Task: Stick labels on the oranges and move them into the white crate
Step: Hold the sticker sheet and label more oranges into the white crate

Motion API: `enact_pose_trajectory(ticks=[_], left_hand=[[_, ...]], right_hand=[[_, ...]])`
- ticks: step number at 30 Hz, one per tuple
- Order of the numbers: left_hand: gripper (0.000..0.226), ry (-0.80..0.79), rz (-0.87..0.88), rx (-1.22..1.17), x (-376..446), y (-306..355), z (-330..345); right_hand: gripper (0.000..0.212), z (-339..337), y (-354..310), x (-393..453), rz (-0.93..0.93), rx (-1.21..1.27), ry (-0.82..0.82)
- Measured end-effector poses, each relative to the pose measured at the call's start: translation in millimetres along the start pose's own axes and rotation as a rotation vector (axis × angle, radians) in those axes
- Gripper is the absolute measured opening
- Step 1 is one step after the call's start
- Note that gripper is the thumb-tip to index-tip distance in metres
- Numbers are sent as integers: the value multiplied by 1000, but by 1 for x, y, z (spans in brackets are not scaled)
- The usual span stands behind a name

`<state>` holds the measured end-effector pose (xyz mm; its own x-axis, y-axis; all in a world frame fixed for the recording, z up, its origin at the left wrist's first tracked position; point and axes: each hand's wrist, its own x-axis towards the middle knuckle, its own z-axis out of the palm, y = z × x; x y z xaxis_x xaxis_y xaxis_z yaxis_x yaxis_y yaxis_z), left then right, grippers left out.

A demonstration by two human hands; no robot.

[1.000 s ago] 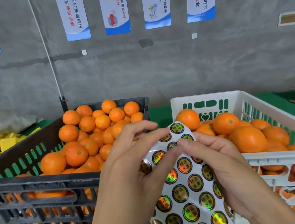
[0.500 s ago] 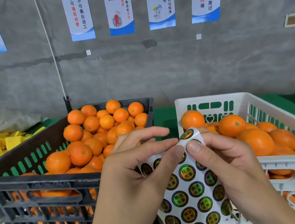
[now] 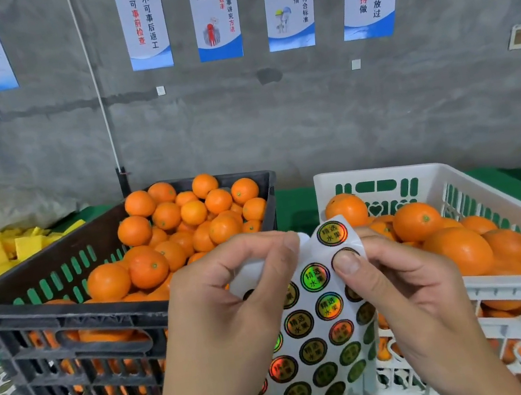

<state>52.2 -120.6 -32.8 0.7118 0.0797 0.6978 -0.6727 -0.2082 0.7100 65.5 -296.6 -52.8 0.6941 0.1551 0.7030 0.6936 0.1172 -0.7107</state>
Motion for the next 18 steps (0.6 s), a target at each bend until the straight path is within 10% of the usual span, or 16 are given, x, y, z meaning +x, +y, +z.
enact_pose_trajectory(ticks=[12, 18], left_hand=[[26, 161, 12, 158, 9, -4, -21], [27, 277, -146, 440, 17, -24, -54]], right_hand=[[33, 16, 8, 13, 280, 150, 21], [18, 44, 42, 90, 196, -568, -100]])
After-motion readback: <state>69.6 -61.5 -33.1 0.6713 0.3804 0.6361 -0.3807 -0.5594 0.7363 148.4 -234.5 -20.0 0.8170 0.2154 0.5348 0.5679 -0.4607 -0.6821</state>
